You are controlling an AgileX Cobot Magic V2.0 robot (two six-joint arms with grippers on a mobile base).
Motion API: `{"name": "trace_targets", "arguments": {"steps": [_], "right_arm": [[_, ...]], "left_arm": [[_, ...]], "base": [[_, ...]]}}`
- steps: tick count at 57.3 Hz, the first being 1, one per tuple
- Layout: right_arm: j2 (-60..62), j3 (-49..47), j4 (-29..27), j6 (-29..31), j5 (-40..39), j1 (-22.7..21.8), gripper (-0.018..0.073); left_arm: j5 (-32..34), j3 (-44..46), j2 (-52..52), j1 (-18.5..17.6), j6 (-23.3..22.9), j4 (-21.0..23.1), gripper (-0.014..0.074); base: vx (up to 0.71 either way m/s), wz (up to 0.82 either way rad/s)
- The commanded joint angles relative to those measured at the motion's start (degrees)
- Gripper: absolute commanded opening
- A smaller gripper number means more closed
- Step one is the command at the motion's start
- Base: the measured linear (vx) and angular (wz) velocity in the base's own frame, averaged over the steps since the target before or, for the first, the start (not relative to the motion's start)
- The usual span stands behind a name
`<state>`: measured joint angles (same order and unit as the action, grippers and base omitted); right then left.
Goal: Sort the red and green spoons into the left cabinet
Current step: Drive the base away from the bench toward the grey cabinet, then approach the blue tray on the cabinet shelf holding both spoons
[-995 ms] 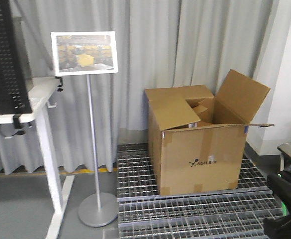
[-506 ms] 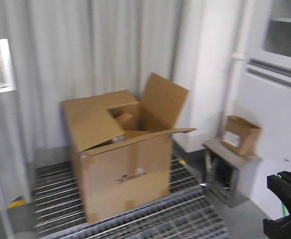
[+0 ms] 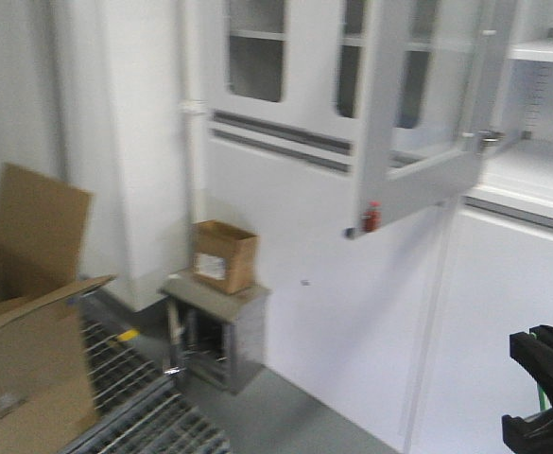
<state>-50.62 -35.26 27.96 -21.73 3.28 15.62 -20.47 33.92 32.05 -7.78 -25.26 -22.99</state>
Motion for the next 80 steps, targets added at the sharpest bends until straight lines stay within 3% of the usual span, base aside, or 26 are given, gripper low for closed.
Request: {"name": "trace_targets", "arguments": {"steps": [1,44,80], "right_arm": [[0.51,-1.74,0.18,0.10,-3.71,-0.09,-0.0006],[0.51,-1.74,0.18,0.10,-3.71,-0.09,-0.0006],[0.51,-1.74,0.18,0.10,-3.71,-0.09,-0.0006]], "left_arm": [[4.11,1.68,-0.01,-0.24,-0.57,-0.32,0.0065],[4.11,1.68,-0.01,-0.24,-0.57,-0.32,0.0065],[4.11,1.68,-0.01,-0.24,-0.57,-0.32,0.0065]], "base": [[0.21,-0.80],[0.20,-0.65],[0.30,-0.22]]}}
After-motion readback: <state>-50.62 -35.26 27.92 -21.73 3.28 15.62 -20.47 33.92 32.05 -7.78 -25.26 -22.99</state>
